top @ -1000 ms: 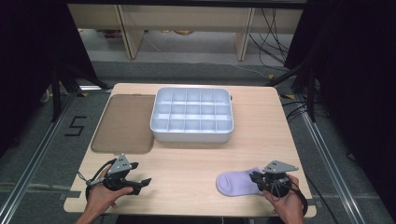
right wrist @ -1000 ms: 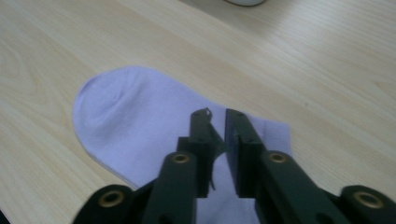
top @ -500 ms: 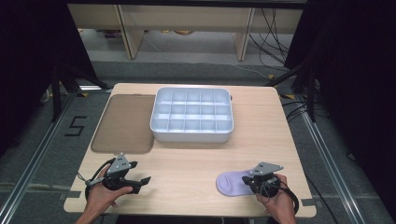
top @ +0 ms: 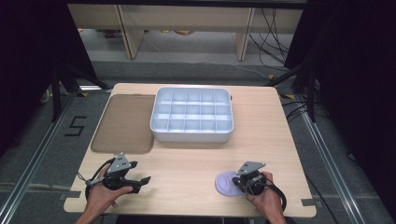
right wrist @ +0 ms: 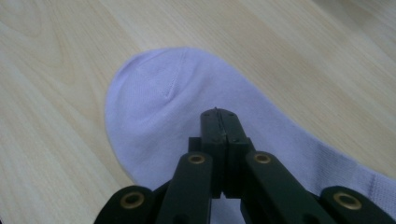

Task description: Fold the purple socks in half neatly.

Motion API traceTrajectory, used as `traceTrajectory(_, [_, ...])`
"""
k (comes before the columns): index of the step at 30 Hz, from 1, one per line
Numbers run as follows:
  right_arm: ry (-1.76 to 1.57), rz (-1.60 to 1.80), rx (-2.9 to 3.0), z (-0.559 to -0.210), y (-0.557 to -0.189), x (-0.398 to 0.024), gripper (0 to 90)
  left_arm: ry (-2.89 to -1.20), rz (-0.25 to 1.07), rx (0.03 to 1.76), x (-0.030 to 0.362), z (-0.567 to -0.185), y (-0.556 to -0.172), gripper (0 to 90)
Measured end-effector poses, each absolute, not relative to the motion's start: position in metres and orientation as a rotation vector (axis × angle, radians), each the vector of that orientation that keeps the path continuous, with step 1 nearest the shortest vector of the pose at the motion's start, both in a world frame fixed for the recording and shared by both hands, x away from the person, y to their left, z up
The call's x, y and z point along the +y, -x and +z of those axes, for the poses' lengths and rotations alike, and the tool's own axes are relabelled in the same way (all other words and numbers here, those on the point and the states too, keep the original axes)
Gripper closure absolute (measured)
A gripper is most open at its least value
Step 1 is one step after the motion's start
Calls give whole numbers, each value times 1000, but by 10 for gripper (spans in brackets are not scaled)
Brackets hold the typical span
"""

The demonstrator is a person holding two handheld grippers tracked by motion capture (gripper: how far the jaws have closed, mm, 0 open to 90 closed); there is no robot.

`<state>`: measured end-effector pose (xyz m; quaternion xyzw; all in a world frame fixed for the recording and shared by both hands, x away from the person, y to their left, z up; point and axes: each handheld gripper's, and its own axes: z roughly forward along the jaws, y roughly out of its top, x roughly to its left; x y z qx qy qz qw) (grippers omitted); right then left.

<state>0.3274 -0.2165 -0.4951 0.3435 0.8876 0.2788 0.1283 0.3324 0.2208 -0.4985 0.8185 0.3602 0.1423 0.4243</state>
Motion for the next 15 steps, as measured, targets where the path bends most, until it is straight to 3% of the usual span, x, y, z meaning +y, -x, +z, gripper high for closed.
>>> traceTrajectory(15, [-892, 821, 2633, -497, -336, -163, 900, -2025, 326, 910, 219, -499, -333, 192])
